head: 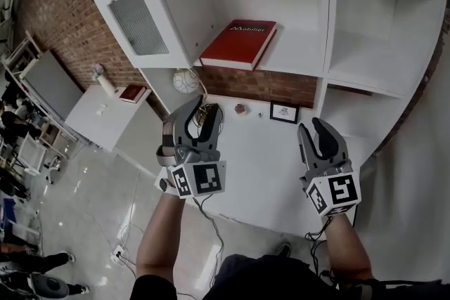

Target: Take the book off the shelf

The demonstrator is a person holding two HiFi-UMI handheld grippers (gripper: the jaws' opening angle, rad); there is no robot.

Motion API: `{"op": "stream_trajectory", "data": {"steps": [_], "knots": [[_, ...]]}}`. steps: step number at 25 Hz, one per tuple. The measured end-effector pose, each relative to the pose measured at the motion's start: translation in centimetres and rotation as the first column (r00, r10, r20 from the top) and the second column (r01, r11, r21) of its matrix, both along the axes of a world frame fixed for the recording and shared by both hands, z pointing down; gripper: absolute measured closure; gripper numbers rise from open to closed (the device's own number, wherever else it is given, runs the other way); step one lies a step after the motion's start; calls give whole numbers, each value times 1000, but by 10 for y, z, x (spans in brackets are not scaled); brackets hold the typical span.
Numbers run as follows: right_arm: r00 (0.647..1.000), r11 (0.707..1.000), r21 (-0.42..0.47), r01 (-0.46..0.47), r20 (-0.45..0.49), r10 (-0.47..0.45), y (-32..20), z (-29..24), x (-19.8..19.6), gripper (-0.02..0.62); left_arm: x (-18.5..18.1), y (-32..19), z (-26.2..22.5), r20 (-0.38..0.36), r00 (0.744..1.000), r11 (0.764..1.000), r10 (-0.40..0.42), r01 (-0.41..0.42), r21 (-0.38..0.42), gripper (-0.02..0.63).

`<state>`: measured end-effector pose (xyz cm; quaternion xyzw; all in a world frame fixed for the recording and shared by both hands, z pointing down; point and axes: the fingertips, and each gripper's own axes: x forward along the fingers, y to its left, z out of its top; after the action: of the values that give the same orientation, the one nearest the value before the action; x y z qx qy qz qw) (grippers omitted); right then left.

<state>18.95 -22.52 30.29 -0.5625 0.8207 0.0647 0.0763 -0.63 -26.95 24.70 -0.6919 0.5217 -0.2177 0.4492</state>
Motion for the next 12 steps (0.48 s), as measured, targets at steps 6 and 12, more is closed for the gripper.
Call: {"op": "stream_trajectory", "data": {"steps": [6,12], "knots": [[999,999,31,-40,26,39,-7,0,19,468,18,-51,19,355,935,998,-24,5,56,446],[989,986,76,-149,20,148,-5,-11,25,465,26,-105,29,514,858,1000,-15,16,2,414]]}}
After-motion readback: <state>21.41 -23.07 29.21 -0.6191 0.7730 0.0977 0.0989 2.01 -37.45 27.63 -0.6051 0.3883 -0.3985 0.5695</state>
